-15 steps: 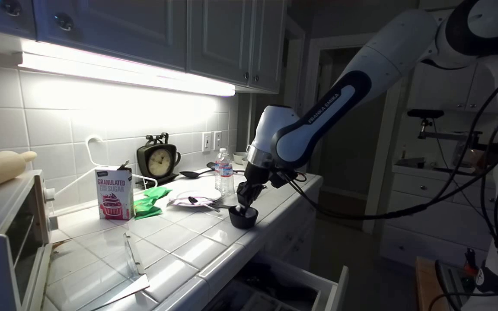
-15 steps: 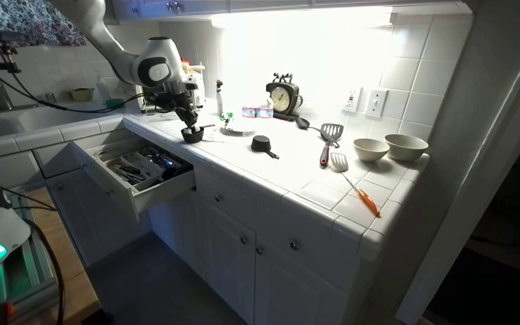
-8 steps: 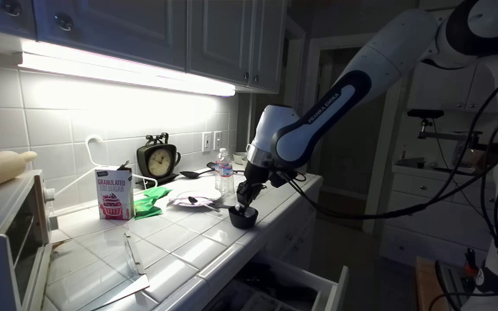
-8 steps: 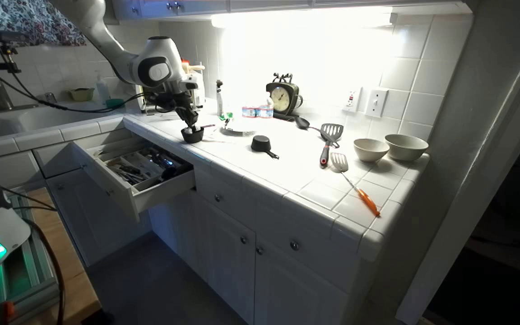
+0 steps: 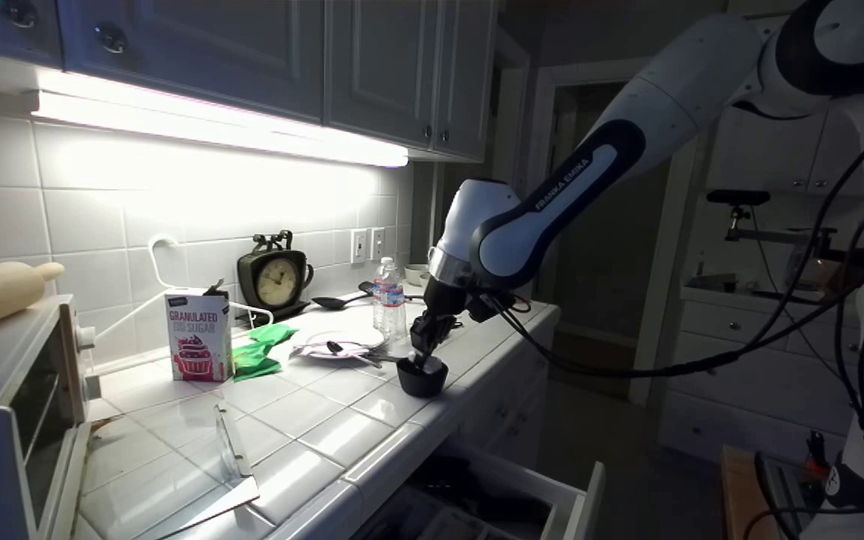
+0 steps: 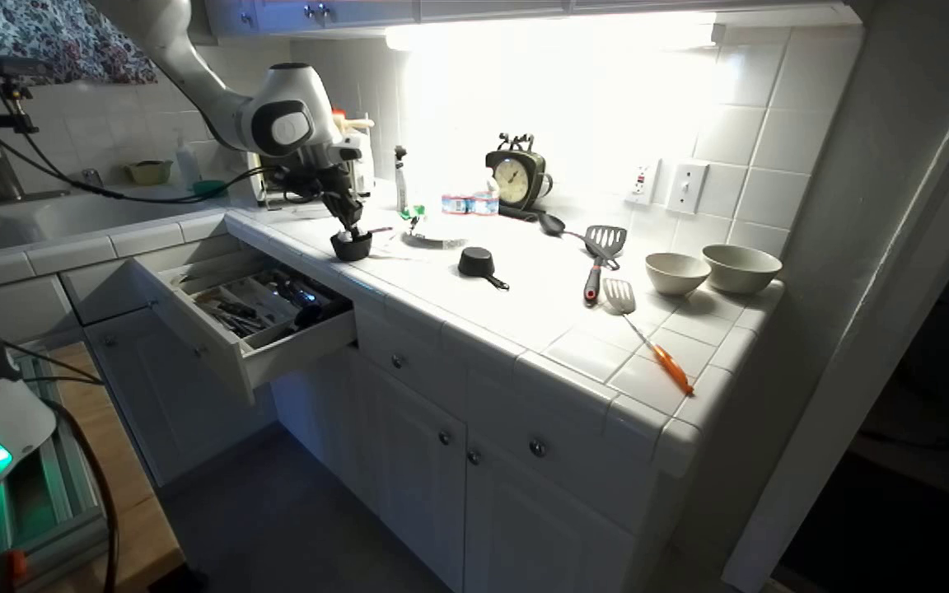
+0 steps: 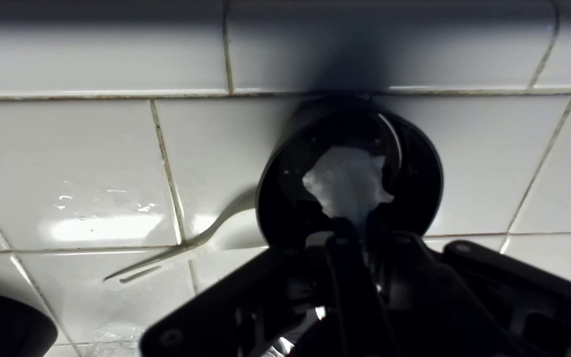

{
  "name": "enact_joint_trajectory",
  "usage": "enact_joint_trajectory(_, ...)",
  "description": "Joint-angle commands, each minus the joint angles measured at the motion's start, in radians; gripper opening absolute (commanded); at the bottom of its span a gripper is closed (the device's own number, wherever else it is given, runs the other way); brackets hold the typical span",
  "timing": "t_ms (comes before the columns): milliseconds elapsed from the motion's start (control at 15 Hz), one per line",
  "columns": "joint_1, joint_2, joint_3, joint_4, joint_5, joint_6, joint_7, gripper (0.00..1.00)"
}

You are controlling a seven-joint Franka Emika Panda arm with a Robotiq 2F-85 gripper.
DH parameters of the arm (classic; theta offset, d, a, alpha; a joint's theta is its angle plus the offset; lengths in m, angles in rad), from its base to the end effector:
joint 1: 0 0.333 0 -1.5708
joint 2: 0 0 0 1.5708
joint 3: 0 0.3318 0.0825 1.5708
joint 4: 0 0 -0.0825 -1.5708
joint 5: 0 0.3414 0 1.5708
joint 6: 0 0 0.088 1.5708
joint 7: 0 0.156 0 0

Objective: Put the white item into the small pot

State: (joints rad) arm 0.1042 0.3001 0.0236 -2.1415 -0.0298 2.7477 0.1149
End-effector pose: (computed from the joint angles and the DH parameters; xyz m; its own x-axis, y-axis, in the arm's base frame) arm 0.5860 0.0756 0.2954 0.9532 0.0314 0.3008 0.0400 -0.9990 -0.0224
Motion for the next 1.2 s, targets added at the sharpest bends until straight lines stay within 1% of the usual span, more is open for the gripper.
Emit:
enact_joint_trajectory(0, -0.015, -0.047, 0.007, 0.0, 0.023, -0.031, -0.005, 0.02)
enact_joint_trajectory(133, -0.025, -0.066, 0.002, 0.008, 0.022, -0.055, -0.007, 0.02)
enact_joint_trajectory(533, -0.051, -0.089, -0.05, 0.036, -0.034, -0.135, 0.013, 0.02)
enact_joint_trajectory(667, -0.067, -0.074, -0.061, 0.043, -0.031, -0.142, -0.006, 0.02)
enact_joint_trajectory(1000, -0.082, -0.026, -0.117, 0.06, -0.095, -0.147, 0.036, 0.02)
enact_joint_trajectory(1067, -0.082, -0.016, -0.128, 0.068, -0.106, -0.166, 0.047, 0.02)
enact_joint_trajectory(1133, -0.082, -0.007, -0.136, 0.072, -0.112, -0.174, 0.053, 0.34)
